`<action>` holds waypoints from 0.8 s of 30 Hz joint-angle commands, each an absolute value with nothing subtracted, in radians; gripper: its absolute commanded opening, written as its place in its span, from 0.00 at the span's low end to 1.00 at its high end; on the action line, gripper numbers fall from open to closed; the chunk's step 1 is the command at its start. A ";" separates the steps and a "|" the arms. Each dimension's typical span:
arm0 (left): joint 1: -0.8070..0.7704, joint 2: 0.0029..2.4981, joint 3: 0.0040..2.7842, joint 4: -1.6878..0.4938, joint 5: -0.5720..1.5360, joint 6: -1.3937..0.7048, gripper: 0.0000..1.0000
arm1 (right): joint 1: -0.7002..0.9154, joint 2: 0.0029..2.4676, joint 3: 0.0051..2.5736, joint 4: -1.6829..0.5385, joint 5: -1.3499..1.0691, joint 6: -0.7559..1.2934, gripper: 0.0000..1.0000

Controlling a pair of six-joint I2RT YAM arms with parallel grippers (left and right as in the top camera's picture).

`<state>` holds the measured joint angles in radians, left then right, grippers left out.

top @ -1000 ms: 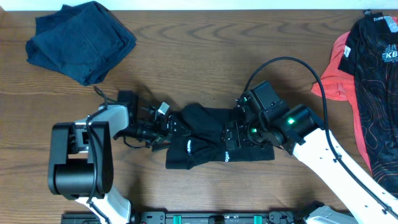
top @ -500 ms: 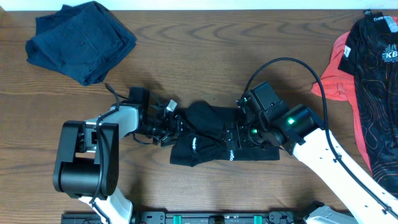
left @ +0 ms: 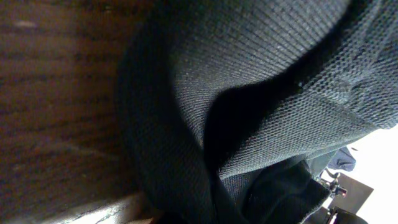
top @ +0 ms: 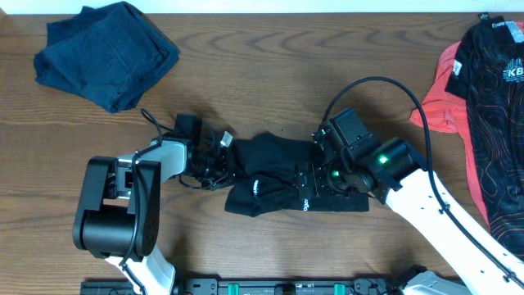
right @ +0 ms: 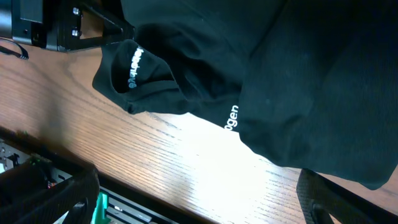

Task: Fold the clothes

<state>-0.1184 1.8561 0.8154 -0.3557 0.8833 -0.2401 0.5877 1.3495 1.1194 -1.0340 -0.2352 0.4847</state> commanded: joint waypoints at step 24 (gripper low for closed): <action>-0.017 1.519 1.180 -1.008 0.358 -0.129 0.06 | 0.587 1.472 1.078 -0.879 -0.135 0.480 0.96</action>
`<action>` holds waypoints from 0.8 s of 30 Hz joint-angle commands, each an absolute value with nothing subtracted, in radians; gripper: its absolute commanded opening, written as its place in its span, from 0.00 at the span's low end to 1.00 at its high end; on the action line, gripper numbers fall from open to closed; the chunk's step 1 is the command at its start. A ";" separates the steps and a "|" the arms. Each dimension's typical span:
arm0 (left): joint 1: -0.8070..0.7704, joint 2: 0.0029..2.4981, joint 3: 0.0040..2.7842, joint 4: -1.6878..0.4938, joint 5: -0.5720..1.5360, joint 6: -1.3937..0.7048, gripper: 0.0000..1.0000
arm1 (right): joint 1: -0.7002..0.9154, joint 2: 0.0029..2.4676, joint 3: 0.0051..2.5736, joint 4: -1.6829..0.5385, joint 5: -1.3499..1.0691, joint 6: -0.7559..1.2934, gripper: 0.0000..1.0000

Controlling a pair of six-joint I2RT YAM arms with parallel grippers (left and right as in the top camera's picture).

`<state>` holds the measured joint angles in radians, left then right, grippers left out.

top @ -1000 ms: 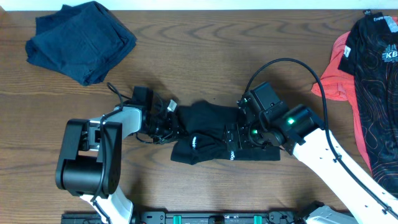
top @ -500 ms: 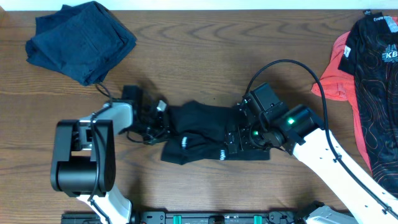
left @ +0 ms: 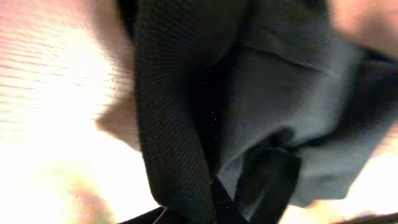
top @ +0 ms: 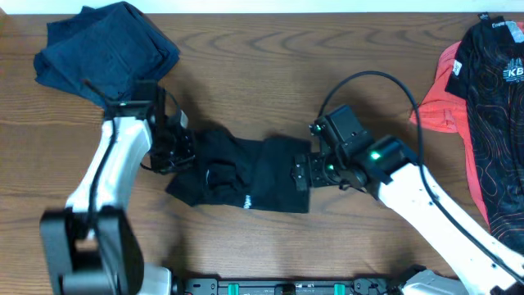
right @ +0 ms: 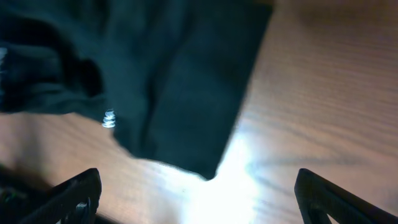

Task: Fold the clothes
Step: 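Fold the left end rightward over the shirt toward the right gripper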

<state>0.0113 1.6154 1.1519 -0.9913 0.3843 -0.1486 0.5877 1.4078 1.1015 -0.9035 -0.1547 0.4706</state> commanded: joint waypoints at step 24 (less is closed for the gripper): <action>-0.418 1.394 1.179 -0.886 0.358 -0.265 0.06 | 0.650 1.914 1.079 -0.593 -0.342 0.565 0.87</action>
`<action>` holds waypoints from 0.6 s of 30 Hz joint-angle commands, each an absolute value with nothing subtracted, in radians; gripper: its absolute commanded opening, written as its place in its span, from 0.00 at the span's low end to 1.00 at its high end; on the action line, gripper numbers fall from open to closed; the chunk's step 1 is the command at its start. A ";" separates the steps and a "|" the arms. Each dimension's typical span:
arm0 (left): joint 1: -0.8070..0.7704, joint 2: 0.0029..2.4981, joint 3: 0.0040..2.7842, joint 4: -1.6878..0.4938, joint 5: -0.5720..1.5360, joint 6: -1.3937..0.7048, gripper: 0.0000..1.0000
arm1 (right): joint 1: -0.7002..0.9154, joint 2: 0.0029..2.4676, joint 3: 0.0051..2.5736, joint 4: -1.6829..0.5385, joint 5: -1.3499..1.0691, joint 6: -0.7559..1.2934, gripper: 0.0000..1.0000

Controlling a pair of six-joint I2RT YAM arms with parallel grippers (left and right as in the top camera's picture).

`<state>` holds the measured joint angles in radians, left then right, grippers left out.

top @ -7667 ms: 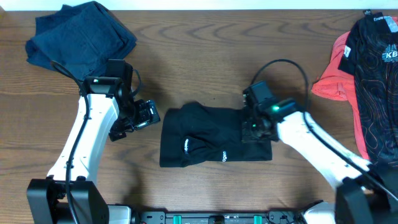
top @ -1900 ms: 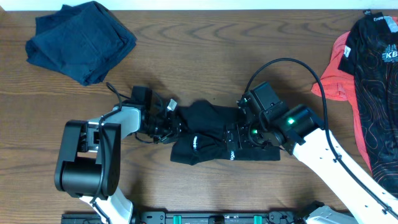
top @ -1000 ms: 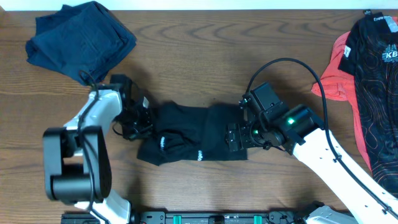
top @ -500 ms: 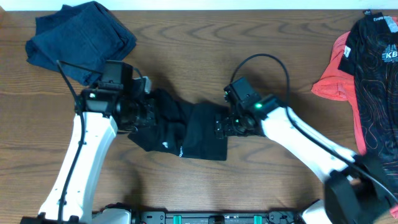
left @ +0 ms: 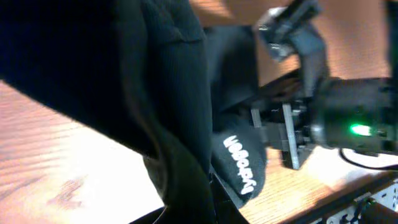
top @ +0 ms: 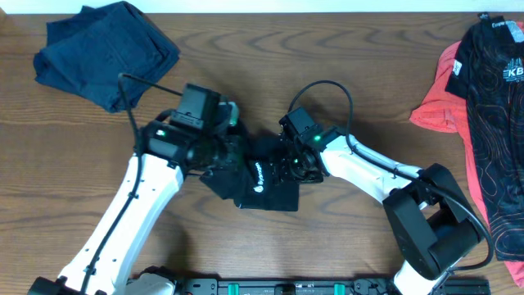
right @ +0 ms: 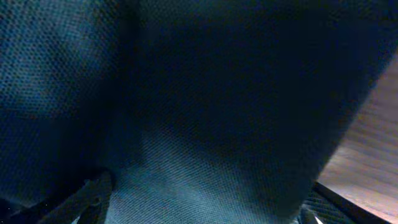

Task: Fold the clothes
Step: 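Fold the left end rightward over the shirt toward the right gripper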

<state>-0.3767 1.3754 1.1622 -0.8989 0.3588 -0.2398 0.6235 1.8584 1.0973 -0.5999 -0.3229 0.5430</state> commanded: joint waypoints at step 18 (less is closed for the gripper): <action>-0.497 1.597 1.179 -0.816 0.399 -0.275 0.11 | 0.588 1.892 1.261 -0.958 -0.072 0.556 0.89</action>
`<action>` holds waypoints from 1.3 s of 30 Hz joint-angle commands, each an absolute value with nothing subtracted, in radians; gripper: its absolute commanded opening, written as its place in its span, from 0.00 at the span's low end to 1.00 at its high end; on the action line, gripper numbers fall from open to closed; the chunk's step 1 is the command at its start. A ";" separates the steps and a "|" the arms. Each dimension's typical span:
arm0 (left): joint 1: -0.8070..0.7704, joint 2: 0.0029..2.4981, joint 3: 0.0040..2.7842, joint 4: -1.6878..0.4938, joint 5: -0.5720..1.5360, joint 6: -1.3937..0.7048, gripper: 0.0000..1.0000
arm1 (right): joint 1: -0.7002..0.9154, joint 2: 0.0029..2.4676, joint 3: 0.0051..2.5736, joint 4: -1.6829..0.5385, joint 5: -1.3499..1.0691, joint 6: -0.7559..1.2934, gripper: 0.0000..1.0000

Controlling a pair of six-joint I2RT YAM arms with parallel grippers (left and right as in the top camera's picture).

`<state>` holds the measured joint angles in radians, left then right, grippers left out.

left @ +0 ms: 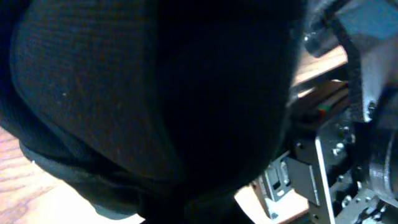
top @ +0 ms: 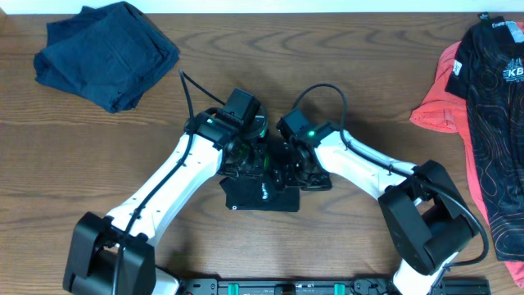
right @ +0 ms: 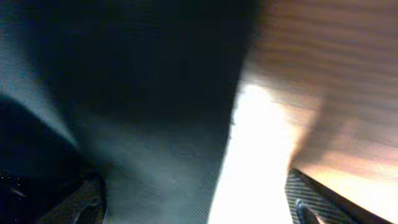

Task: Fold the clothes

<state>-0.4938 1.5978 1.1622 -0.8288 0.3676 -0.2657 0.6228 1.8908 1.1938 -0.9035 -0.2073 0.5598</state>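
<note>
A black garment [top: 262, 195] with white lettering lies bunched into a small bundle at the table's middle. My left gripper [top: 248, 157] hangs over its upper left part, shut on a fold of the cloth. That black fabric [left: 155, 93] fills the left wrist view and hides the fingers. My right gripper [top: 288, 168] sits against the bundle's right side, close to the left one. It is open, fingers [right: 84, 202] spread wide over the black cloth [right: 137, 93], with bare wood [right: 298, 74] to the right.
A folded dark blue garment [top: 106, 53] lies at the far left corner. A red shirt and a black printed shirt [top: 483, 90] are heaped at the right edge. The arms' cables arch above the bundle.
My left gripper has moved right and slightly nearer with the cloth, ending beside the right gripper. The garment is a tighter, narrower bundle. The right gripper has hardly shifted.
First the black garment lay stretched between both grippers at the table's middle. Then my left gripper had drawn its end out to the left. Later that end was carried back over the rest, and now the garment is doubled into a compact bundle.
</note>
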 commanded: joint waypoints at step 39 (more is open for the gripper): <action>-0.545 1.469 1.241 -0.758 0.427 -0.279 0.44 | 0.215 1.723 1.359 -1.168 -0.265 0.295 0.97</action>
<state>-0.5739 1.5700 1.1763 -0.7422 0.5011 -0.2668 0.2253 1.8011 1.3525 -1.1805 -0.1333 0.3950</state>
